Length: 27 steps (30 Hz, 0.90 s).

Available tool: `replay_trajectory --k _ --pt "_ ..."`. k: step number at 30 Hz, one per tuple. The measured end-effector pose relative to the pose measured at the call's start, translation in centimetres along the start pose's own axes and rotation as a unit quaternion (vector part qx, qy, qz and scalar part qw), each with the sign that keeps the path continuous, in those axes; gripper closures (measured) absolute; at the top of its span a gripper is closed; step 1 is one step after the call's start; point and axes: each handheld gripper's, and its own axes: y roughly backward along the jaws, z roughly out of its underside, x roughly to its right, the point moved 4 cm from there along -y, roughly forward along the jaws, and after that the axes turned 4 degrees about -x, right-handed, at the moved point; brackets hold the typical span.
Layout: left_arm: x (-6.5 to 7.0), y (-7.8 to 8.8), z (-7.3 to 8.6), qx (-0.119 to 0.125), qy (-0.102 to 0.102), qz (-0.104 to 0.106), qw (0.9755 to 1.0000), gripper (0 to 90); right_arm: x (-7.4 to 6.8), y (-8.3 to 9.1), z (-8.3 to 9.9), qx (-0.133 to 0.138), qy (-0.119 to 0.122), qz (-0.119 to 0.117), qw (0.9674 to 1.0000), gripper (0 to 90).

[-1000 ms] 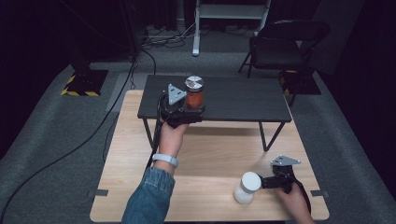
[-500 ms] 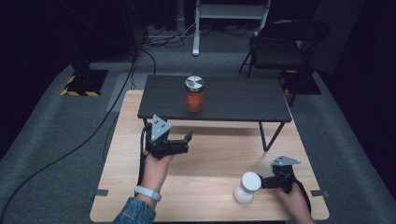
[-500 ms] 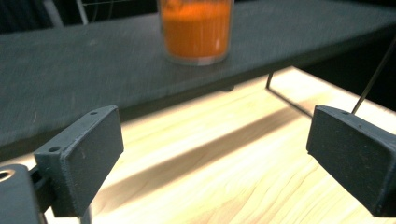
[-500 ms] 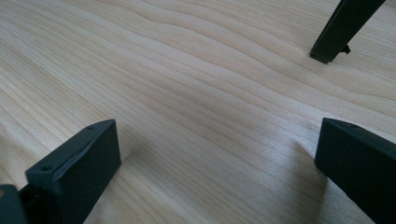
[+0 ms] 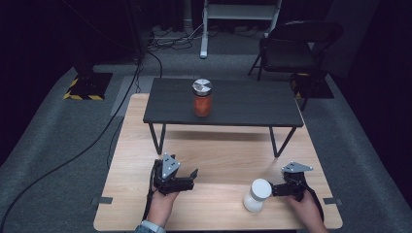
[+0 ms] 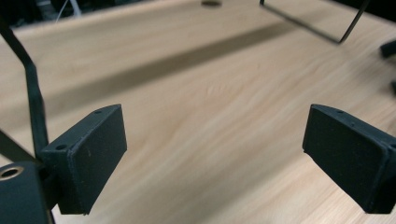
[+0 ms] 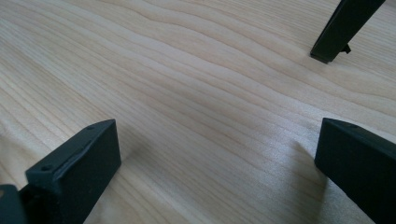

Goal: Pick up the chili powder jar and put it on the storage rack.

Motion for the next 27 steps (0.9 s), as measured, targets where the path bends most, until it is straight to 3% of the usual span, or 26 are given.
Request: replay_trajectory --k 11,20,23,27 --pt "0.4 -2.6 2.5 -0.055 0.008 0.008 0.9984 5.2 0.0 0.0 0.0 0.0 0.0 0.0 1.0 0.0" --pt "0.0 -3.4 2.5 -0.09 0.013 0.007 0.9959 5.6 0.0 0.0 0.0 0.0 0.0 0.0 1.0 0.0" --pt "-0.1 -3.9 1.9 -0.119 0.014 0.01 0.9927 6.0 0.0 0.0 0.0 0.0 0.0 0.0 1.0 0.0" --pt "0.2 -4.0 1.8 -0.127 0.007 -0.007 0.9918 5.0 0.0 0.0 0.0 0.0 0.0 0.0 1.0 0.0"
